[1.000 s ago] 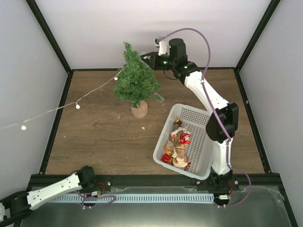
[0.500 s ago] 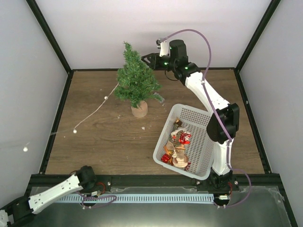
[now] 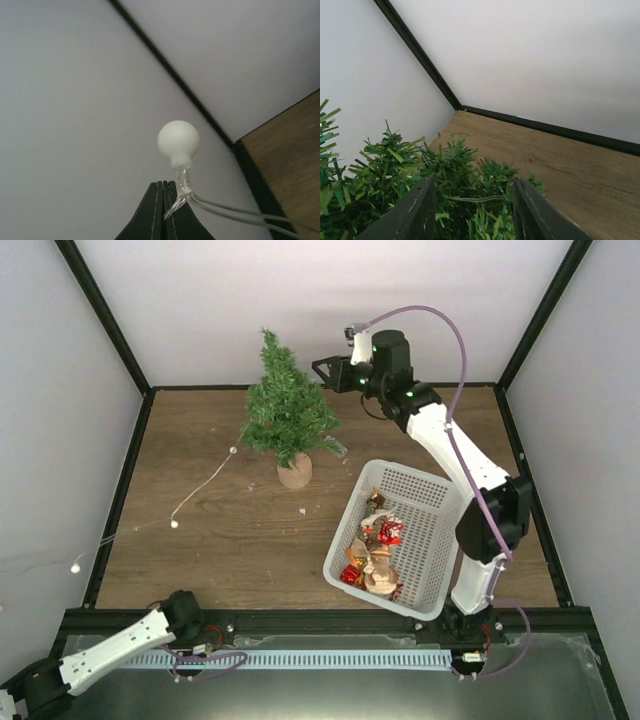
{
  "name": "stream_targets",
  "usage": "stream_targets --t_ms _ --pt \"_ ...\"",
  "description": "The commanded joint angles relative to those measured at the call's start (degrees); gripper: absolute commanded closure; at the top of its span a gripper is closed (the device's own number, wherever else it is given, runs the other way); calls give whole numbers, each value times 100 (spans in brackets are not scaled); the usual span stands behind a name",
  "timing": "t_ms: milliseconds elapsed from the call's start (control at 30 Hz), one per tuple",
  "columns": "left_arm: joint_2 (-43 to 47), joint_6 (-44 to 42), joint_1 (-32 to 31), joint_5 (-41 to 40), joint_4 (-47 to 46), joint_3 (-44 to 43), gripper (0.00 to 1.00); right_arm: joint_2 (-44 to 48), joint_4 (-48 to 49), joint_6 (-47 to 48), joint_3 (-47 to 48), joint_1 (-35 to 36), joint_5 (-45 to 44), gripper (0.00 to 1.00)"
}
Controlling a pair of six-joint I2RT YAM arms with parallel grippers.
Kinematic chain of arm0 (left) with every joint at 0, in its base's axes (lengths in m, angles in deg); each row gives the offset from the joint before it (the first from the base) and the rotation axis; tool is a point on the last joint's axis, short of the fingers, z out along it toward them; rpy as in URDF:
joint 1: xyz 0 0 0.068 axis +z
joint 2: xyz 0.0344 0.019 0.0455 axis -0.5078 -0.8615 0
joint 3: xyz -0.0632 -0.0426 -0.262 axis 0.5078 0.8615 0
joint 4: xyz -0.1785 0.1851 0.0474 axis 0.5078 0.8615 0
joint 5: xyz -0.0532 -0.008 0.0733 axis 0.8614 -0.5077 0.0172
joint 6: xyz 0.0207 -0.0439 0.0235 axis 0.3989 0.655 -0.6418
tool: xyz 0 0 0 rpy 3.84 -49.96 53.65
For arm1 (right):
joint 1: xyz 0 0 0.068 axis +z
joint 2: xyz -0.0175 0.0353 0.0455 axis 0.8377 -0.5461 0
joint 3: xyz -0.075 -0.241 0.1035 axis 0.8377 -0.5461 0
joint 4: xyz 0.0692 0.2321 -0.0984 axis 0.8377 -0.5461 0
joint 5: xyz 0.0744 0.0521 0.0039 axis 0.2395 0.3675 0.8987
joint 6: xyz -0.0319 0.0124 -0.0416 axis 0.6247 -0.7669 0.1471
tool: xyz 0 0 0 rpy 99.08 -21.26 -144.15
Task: Decorate the small christmas tree
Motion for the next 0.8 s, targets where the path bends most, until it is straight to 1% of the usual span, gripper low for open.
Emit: stream_targets --t_ms 0,100,167,200,400,467,600,667,767 --pt "218 545 894 1552 466 -935 100 411 86 107 -159 -100 -366 64" --pt "-314 551 1107 2616 467 -851 100 553 -71 127 -195 -113 -467 64" --pt "-788 610 1229 3320 466 -1022 100 693 -110 127 -271 -112 -557 64" --pt "-1008 610 1297 3830 464 -1126 100 796 -95 119 -358 -114 -598 64" --pt "-2050 465 1887 5772 -236 -954 100 1732 235 66 -1393 -110 -685 63" --pt "-2350 415 2138 6361 -467 -862 100 2044 246 152 -1735 -111 -790 60" --pt "-2931 578 2468 7329 -1167 -766 100 2582 74 355 -2297 -108 -1028 56" --pt "-3270 739 2605 7716 -1529 -784 100 2817 52 389 -2545 -112 -961 54" --pt "-3825 1008 2675 8270 -2031 -965 100 3162 28 412 -2852 -112 -792 54"
